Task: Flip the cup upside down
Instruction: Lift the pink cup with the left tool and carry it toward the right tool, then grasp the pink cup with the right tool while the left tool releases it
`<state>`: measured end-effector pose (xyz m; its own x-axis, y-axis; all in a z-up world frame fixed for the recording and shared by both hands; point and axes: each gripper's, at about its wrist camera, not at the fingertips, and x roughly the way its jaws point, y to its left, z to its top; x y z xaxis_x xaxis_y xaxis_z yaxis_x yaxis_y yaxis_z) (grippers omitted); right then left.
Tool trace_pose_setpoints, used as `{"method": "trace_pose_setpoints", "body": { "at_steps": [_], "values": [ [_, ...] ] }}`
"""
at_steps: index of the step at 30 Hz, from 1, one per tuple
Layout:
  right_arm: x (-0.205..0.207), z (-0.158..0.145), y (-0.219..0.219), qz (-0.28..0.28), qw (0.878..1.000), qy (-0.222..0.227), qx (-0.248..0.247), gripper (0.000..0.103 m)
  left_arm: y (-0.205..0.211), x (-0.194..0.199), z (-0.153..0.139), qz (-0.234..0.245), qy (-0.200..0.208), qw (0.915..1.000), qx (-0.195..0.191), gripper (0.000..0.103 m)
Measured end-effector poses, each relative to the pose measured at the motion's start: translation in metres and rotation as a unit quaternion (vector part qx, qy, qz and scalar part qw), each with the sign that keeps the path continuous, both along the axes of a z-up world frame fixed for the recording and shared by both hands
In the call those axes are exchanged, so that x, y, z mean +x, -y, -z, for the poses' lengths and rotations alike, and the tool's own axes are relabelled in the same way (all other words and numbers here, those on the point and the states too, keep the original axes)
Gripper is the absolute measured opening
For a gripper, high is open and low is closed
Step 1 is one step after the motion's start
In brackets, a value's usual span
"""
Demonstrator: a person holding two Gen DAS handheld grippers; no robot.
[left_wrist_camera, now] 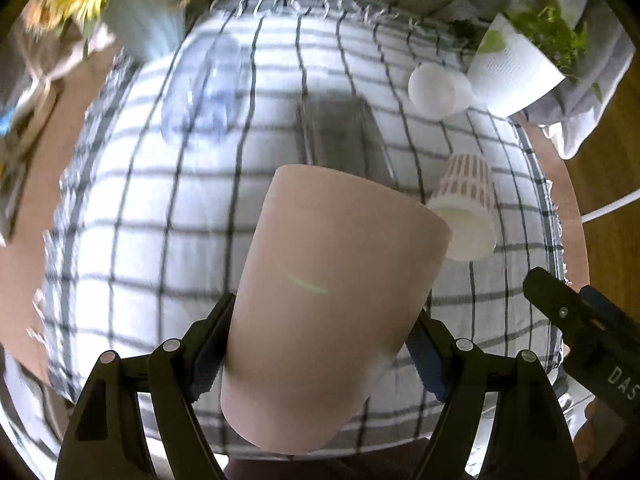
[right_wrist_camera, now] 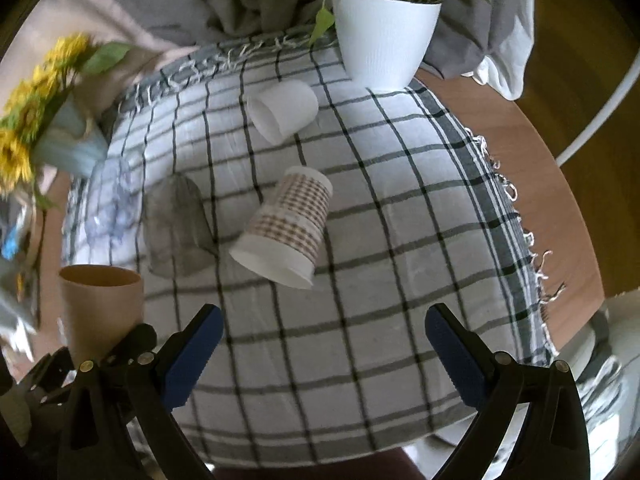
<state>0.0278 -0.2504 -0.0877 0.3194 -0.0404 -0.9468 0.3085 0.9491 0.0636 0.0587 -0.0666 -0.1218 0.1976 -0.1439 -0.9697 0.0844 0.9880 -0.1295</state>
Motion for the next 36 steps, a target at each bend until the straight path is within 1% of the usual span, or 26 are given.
{"method": "trace_pose_setpoints", "body": {
  "at_steps": [3,7,12,15,17,23,24,27,29,33,36],
  "values": [
    [-0.004,0.006,0.005,-0.023,1.000,-0.010,-0.017,0.102,0.004,-0.009,0.014,-0.015,-0.018,0.9997,-0.010,0.080],
    [-0.009,0.015,0.014,-0.042,0.998,-0.028,-0.031,0.102,0.009,-0.018,0.036,-0.047,-0.045,0.9975,-0.029,0.080],
    [-0.011,0.023,0.019,-0.062,0.996,-0.042,-0.050,0.102,0.012,-0.023,0.052,-0.074,-0.054,0.9952,-0.033,0.080],
    [-0.010,0.028,0.021,-0.072,0.995,-0.050,-0.053,0.102,0.014,-0.023,0.057,-0.078,-0.056,0.9949,-0.032,0.080],
    [-0.010,0.031,0.021,-0.077,0.994,-0.053,-0.053,0.102,0.017,-0.024,0.057,-0.075,-0.051,0.9956,-0.023,0.079],
    [-0.008,0.036,0.020,-0.086,0.993,-0.059,-0.048,0.102,0.023,-0.017,0.057,-0.067,-0.052,0.9963,-0.012,0.080],
    [-0.007,0.036,0.020,-0.086,0.993,-0.059,-0.048,0.102,0.023,-0.016,0.057,-0.069,-0.036,0.9970,-0.008,0.082],
    [-0.007,0.037,0.019,-0.087,0.993,-0.060,-0.047,0.102,0.025,-0.014,0.054,-0.066,-0.032,0.9973,-0.004,0.089],
    [-0.007,0.038,0.018,-0.088,0.993,-0.062,-0.045,0.102,0.024,-0.013,0.051,-0.062,-0.031,0.9976,-0.004,0.090],
    [-0.010,0.032,0.020,-0.077,0.995,-0.058,-0.039,0.102,0.021,-0.015,0.041,-0.052,-0.026,0.9983,0.009,0.091],
    [-0.016,0.020,0.024,-0.061,0.997,-0.044,-0.031,0.102,0.019,-0.020,0.029,-0.044,-0.019,0.9988,0.013,0.091]
  ]
}}
